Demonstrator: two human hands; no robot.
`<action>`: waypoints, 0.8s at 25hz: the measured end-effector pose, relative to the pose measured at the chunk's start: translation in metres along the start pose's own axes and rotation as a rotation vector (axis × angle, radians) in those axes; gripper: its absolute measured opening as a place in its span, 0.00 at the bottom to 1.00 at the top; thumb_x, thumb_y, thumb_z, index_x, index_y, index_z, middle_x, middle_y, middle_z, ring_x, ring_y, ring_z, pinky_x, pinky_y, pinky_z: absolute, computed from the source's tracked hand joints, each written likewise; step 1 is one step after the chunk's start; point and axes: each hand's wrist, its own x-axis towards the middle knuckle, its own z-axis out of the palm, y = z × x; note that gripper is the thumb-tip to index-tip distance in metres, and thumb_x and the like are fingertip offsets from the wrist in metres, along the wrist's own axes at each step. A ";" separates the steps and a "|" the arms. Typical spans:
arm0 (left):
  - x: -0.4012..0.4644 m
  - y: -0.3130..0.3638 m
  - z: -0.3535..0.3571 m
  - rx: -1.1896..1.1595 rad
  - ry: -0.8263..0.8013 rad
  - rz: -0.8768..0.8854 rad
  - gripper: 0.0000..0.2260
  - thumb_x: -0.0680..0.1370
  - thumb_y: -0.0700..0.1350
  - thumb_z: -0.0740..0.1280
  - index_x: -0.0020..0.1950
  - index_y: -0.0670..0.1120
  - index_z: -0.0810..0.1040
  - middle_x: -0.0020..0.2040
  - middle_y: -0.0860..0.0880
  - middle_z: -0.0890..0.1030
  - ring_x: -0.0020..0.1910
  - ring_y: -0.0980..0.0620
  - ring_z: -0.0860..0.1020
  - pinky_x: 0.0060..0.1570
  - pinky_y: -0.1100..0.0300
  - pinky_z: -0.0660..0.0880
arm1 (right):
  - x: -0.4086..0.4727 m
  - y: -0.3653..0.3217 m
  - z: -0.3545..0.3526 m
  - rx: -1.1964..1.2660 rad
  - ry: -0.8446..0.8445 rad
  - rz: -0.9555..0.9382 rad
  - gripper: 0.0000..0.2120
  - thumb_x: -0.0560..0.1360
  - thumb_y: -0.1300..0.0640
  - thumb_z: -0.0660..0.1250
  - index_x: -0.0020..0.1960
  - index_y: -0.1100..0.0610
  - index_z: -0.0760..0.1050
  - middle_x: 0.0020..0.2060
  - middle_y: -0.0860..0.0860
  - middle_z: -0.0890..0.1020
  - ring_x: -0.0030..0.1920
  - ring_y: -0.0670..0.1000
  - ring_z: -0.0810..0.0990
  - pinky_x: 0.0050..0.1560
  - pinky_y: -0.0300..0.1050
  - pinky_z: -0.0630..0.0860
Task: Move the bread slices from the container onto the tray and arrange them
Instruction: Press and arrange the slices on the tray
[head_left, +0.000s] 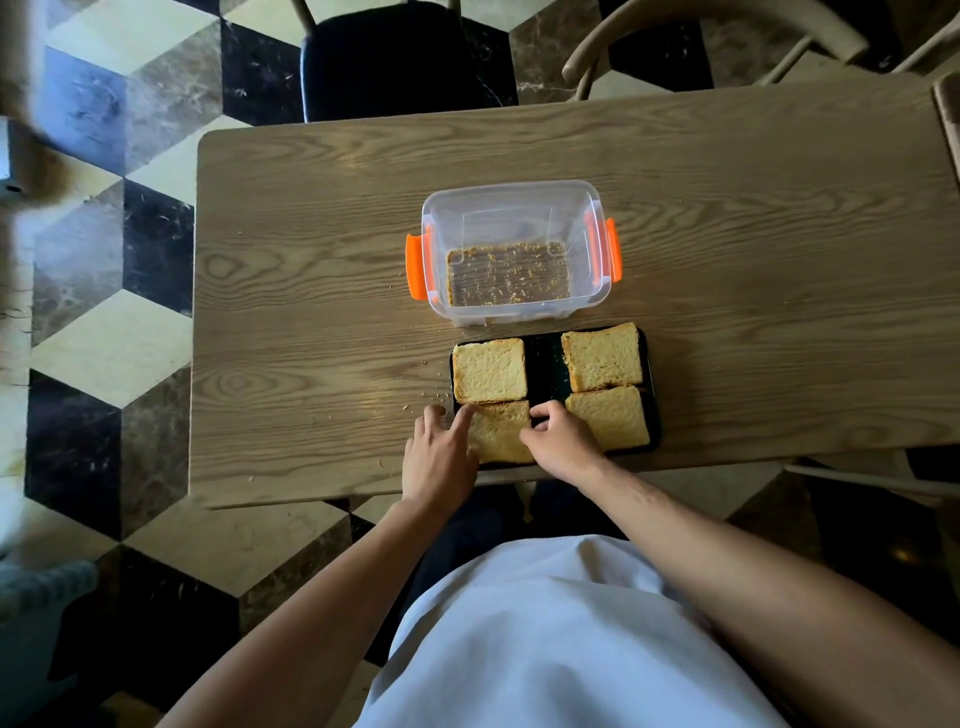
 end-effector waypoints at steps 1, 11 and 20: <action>0.000 0.003 -0.001 0.010 0.010 0.009 0.28 0.74 0.45 0.68 0.73 0.53 0.65 0.65 0.41 0.69 0.63 0.41 0.69 0.57 0.47 0.74 | -0.001 0.002 -0.002 0.016 -0.002 0.000 0.20 0.76 0.52 0.67 0.66 0.56 0.72 0.49 0.50 0.79 0.48 0.51 0.77 0.47 0.41 0.69; 0.044 0.104 -0.019 -0.252 -0.047 0.159 0.23 0.76 0.41 0.66 0.72 0.42 0.71 0.66 0.42 0.75 0.62 0.41 0.75 0.61 0.53 0.73 | 0.018 0.033 -0.072 0.227 0.233 -0.009 0.10 0.75 0.57 0.69 0.56 0.54 0.77 0.54 0.53 0.81 0.51 0.53 0.81 0.47 0.47 0.79; 0.078 0.153 -0.012 -0.295 -0.054 -0.042 0.27 0.73 0.39 0.69 0.72 0.42 0.70 0.68 0.42 0.74 0.64 0.42 0.74 0.60 0.56 0.71 | 0.055 0.035 -0.106 -0.060 0.251 -0.138 0.34 0.77 0.58 0.67 0.78 0.60 0.56 0.78 0.61 0.57 0.76 0.59 0.60 0.72 0.46 0.59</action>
